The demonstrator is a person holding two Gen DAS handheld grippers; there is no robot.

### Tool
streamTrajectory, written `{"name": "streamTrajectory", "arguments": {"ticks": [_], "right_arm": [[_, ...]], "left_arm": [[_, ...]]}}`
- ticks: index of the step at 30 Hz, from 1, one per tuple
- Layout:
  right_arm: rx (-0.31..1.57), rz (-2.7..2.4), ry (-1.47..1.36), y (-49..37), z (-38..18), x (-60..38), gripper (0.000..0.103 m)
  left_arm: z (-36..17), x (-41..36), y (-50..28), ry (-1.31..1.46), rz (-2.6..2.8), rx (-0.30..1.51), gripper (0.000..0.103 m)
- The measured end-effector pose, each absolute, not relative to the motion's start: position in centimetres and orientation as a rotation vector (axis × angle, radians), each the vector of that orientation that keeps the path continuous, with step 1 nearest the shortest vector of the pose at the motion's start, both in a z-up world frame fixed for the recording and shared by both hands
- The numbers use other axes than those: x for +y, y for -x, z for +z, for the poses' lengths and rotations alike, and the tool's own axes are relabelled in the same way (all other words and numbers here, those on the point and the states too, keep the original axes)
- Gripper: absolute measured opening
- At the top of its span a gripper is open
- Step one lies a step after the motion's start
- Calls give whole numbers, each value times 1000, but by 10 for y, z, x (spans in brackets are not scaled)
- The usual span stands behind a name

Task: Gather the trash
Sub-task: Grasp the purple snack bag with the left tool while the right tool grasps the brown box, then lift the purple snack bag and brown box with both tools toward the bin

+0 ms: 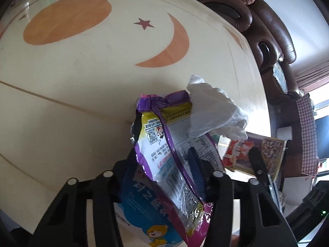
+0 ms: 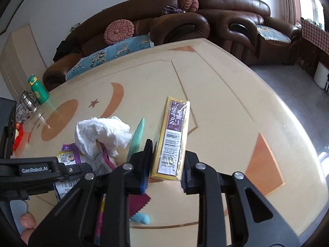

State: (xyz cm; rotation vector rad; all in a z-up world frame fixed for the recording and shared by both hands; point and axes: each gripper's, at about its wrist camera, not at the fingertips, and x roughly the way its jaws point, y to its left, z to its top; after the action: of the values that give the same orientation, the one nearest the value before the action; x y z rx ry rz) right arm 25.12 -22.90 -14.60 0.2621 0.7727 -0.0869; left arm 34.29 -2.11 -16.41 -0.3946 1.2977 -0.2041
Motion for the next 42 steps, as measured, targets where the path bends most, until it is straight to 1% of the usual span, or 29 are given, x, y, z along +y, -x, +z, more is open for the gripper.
{"name": "streamTrajectory", "arguments": {"ticks": [1,3,9,17,22,29,30,33,42], "right_arm": [[767,-90,-248,-250,-144,-229,24],[752,-97,-209,-248,-141,-227,24],[743,-92,-185,-245,-139,-225,21],[726,-102,-131,-239,-132,-222,20],[722,-112,-121,-234,-131,-222,20],[718,-110,-119,-233,-130,-220,20],[719,-109,-121,-233,-130,-221,20],[719,-107,-124,-233,-130,-222,20],[706,-105,-112,-228,-123,-222,20]], "left_arm": [[-165,-20,-343,394,-204,1299,37],[-164,-18,-342,401,-211,1301,32],[-157,-11,-339,409,-197,1281,21],[-136,3,-334,410,-218,1217,19],[-147,-1,-338,439,-265,1261,19],[-155,6,-335,464,-229,1278,19],[-155,5,-334,458,-231,1281,10],[-151,0,-328,444,-237,1266,2],[-124,4,-309,399,-270,1184,2]]}}
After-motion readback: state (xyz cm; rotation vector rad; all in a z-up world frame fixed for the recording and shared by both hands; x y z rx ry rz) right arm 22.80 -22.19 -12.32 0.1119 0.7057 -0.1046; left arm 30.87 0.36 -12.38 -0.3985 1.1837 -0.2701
